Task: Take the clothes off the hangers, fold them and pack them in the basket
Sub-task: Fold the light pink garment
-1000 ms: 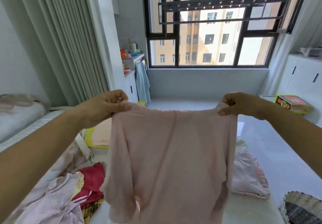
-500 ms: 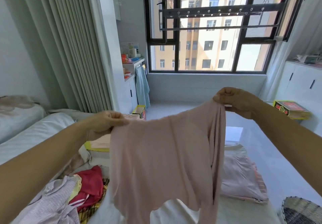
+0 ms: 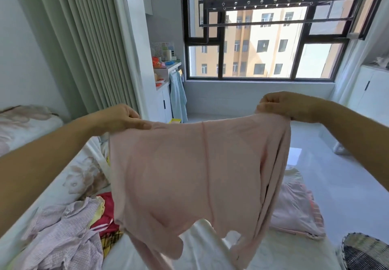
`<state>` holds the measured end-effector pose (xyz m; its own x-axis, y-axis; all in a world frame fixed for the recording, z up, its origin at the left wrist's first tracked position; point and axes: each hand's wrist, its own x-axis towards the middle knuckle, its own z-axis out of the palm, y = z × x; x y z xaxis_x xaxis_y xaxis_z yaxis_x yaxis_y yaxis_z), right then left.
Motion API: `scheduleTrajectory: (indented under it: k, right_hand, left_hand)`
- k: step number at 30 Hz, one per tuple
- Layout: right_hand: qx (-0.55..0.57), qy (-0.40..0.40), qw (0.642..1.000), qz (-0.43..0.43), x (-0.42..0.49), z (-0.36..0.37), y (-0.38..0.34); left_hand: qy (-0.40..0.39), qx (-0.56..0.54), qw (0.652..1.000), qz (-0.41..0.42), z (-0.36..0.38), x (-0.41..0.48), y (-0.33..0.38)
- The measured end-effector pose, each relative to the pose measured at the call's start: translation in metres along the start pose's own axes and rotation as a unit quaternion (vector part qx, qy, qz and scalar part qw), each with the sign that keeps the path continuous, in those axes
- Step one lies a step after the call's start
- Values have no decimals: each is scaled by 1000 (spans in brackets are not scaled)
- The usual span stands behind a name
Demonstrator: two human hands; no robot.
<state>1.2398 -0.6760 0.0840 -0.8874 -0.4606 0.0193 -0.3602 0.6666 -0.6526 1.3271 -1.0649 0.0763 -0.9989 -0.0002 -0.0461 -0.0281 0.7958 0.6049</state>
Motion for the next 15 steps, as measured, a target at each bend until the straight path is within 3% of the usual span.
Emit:
scheduleTrajectory:
  k: [2,7,13,15]
  right_hand:
    - [-76,-46,996,18,-2,-4,9]
    - [-65,-19,997,40,8,-10,44]
    - [-196,54,979,27,18,-10,73]
    - [-194,103,975,29,16,-13,78]
  left_hand:
    - [38,-80,996,10,2,-2,4]
    - [57,-307,948,53,22,-5,8]
    - [95,-254,962,32,25,-1,12]
    - [72,-252,965,24,26,4,7]
